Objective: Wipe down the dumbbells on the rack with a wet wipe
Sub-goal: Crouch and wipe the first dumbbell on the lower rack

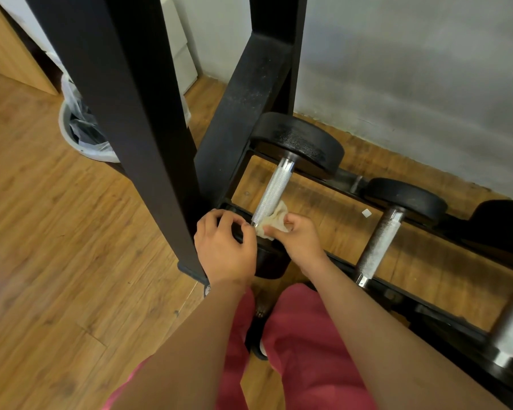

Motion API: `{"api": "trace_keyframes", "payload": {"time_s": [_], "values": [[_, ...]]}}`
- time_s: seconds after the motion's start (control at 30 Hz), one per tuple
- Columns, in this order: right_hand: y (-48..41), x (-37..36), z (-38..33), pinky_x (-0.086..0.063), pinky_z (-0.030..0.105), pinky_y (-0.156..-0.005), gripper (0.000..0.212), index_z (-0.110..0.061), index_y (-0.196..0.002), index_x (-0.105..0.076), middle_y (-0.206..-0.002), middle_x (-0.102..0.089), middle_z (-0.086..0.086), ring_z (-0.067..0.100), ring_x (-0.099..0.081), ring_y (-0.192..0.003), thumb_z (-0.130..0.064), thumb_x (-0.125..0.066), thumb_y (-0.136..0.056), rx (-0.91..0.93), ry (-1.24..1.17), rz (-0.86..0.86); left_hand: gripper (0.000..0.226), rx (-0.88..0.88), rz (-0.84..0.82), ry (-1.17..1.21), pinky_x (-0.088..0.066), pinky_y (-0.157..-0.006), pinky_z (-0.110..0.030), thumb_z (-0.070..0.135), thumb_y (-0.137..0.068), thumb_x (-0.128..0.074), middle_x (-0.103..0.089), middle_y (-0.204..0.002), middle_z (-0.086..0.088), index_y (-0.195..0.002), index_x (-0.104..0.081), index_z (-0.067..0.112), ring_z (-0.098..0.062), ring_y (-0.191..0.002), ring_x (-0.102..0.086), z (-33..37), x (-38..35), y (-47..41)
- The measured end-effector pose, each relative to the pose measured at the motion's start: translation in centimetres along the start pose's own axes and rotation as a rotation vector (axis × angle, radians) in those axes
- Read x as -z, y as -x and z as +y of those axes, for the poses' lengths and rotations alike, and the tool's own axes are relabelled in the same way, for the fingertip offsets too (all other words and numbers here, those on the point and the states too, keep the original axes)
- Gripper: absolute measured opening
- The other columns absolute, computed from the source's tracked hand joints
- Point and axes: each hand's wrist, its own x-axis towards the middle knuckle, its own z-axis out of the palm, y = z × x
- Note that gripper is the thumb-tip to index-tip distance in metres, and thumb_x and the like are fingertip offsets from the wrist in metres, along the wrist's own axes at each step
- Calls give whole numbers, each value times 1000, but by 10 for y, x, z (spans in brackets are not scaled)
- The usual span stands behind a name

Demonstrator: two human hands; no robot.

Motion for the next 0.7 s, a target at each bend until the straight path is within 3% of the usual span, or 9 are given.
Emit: {"api": "trace_keyframes", "payload": {"time_s": [0.17, 0.37, 0.47, 0.57, 0.63, 0.7], "values": [[-1, 0, 0, -54, 51, -87, 35, 0, -101, -66, -99, -71, 11, 24, -67, -96, -25, -78, -78, -9, 59, -22, 37, 11, -4, 9, -27, -97, -27, 43, -82, -39, -62, -106, 1, -84, -67, 19, -18, -118, -47, -1, -2, -1], [1, 4, -5, -54, 48, -92, 18, -8, -97, -71, -99, -72, 9, 23, -67, -98, -17, -76, -82, -34, -71, 72, 37, 17, -14, 7, -27, -98, -29, 46, -82, -40, -62, -107, 0, -83, -67, 19, -19, -120, -46, -2, -2, -1], [11, 17, -26, -55, 40, -92, 15, -18, -97, -68, -104, -71, 7, 20, -68, -99, -12, -74, -84, -43, -300, 83, 28, 40, -32, -3, -30, -98, -32, 39, -85, -48, -61, -109, -1, -85, -68, 19, -20, -119, -45, 2, 2, -1], [29, 31, -51, -57, 28, -85, 25, -14, -110, -62, -112, -69, 8, 19, -68, -102, -9, -70, -86, -37, -431, -61, 13, 99, -157, -24, -31, -101, -33, 27, -90, -59, -59, -115, 0, -94, -70, 20, -21, -121, -45, 7, 9, -6], [44, 36, -59, -57, 26, -84, 24, -14, -110, -63, -112, -70, 8, 17, -68, -102, -10, -69, -87, -32, -389, -155, 14, 216, -233, 148, -38, -103, -35, 26, -92, -61, -60, -113, 5, -103, -69, 23, -18, -118, -50, 20, 23, -14], [57, 38, -62, -57, 26, -85, 24, -14, -111, -64, -111, -71, 7, 16, -68, -101, -8, -67, -88, -32, -366, -222, 17, 347, -268, 443, -43, -97, -23, 25, -96, -59, -62, -106, 11, -111, -66, 23, -10, -112, -56, 39, 47, -21]]}}
